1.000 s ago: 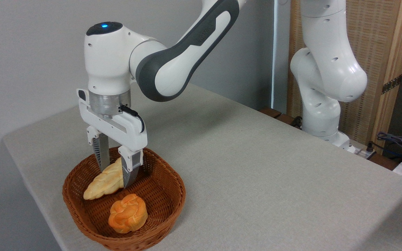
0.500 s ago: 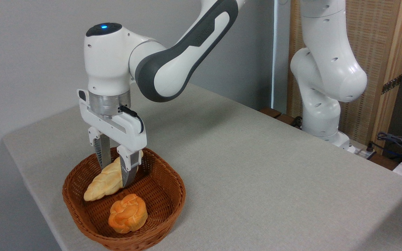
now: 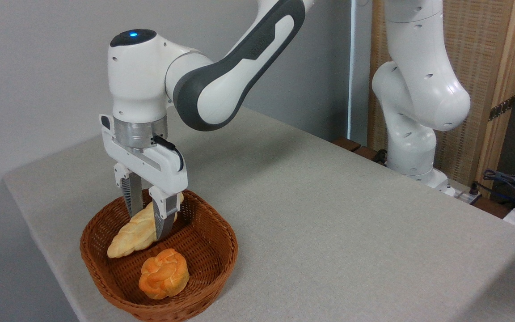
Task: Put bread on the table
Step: 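Close the gripper on the middle of the long bread roll, then lift the bread roll out of the basket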
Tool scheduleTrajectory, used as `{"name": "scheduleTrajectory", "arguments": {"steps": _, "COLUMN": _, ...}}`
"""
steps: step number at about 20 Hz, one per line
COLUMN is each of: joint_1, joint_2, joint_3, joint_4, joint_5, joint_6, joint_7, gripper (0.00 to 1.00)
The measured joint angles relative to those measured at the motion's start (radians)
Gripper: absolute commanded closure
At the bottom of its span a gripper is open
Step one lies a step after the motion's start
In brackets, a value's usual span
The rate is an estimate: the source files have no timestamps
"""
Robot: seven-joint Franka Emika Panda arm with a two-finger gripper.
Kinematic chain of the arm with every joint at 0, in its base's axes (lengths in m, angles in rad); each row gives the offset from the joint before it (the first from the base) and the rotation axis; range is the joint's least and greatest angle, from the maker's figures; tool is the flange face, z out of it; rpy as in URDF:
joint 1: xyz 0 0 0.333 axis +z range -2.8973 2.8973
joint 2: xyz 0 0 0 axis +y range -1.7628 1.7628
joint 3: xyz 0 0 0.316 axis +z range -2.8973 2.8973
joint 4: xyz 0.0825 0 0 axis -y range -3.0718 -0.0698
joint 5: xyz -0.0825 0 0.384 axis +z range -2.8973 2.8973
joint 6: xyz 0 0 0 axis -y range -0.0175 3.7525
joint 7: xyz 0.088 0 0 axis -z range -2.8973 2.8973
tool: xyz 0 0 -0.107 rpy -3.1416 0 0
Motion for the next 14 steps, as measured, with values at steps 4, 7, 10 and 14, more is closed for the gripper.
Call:
{"name": "scheduleTrajectory", "arguments": {"steps": 4, "joint_1": 0.000, "joint_2": 0.000, "joint_3": 0.000, "joint_4": 0.000, "joint_5": 0.000, "joint_6": 0.000, "joint_7": 0.004, "gripper": 0.64}}
{"name": "scheduleTrajectory", "arguments": {"steps": 7, "joint_1": 0.000, "joint_2": 0.000, "joint_3": 0.000, "joint_4": 0.001, "joint_5": 0.000, "joint_6": 0.000, "joint_7": 0.005, "gripper": 0.64}}
{"name": "scheduleTrajectory", "arguments": {"steps": 10, "joint_1": 0.001, "joint_2": -0.001, "joint_3": 0.001, "joint_4": 0.002, "joint_5": 0.000, "joint_6": 0.000, "joint_7": 0.005, "gripper": 0.64}}
{"name": "scheduleTrajectory", "arguments": {"steps": 14, "joint_1": 0.004, "joint_2": -0.003, "joint_3": 0.003, "joint_4": 0.005, "joint_5": 0.000, "joint_6": 0.000, "joint_7": 0.005, "gripper": 0.64}}
